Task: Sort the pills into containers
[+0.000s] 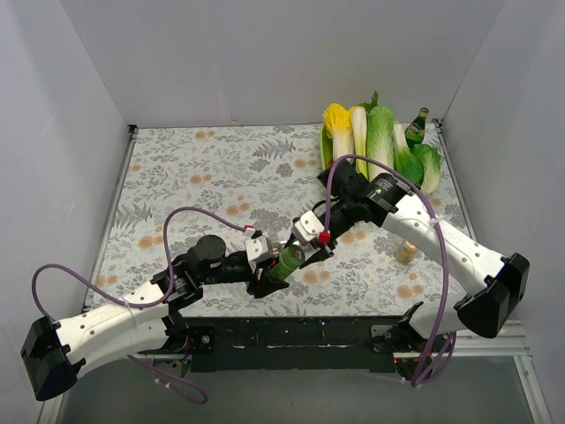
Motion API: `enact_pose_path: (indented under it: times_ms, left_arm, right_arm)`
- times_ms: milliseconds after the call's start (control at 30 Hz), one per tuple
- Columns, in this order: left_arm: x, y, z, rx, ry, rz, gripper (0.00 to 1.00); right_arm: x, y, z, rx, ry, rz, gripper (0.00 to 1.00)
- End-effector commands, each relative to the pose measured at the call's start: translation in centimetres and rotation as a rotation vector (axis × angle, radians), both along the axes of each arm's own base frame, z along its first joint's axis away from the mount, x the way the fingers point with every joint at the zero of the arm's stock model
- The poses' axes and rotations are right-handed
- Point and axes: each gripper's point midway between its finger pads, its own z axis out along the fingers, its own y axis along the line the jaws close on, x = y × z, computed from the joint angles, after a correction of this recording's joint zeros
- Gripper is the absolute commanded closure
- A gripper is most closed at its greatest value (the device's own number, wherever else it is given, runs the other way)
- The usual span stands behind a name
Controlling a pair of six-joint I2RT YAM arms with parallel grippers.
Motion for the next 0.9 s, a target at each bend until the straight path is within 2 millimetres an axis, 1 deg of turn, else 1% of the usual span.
enact_pose_path:
  times_ms: [0,133,200,333,400,600,633,667,767,800,867]
  left_arm:
    - [-1.1,-0.3,1.5,-0.031,-0.01,-0.065,1.0]
    - [-1.3,0.0,1.5,-0.037,-0.024,-0.066,1.0]
    - [-1.5,0.0,1.4,-0.034,-0.026,-0.078,1.0]
    - [-2.0,0.2,1.1,-0.023,-0.019,-0.1,1.0]
    - [-2.1,0.3,1.2,-0.027,-0.025,-0.105,1.0]
    - [-2.2,0.3,1.7,-0.04,-0.036,-0.11,1.0]
    - [-2.3,0.5,1.1,-0.019,-0.017,-0.11,1.0]
    - [-2.3,0.5,1.1,-0.018,-0.016,-0.105,1.0]
    - [-2.2,0.7,1.1,-0.015,-0.009,-0.092,1.0]
    - [-1.9,0.8,1.4,-0.024,-0.014,-0.071,1.0]
    - [-1.6,1.0,1.3,-0.028,-0.006,-0.041,1.0]
  right_arm:
    - [-0.2,0.2,1.1,0.122,-0.275,0.214,0.99]
    - [0.0,0.2,1.6,0.113,-0.271,0.195,0.99]
    - [-0.4,0.0,1.8,0.109,-0.241,0.186,0.99]
    - [-2.0,-0.5,2.8,0.115,-0.087,0.167,0.99]
    - [-2.6,-0.7,3.4,0.131,-0.057,0.167,0.99]
    - [-3.0,-1.0,4.7,0.148,0.016,0.12,0.99]
    - [-2.7,-1.0,4.7,0.144,0.021,0.102,0.99]
    - [-2.3,-1.0,4.7,0.153,0.015,0.084,0.99]
    - [0.6,-2.1,4.9,0.138,0.111,-0.066,0.99]
    - [2.7,-3.0,4.4,0.114,0.169,-0.171,0.99]
    - [5.4,-4.3,3.2,0.059,0.22,-0.316,0.99]
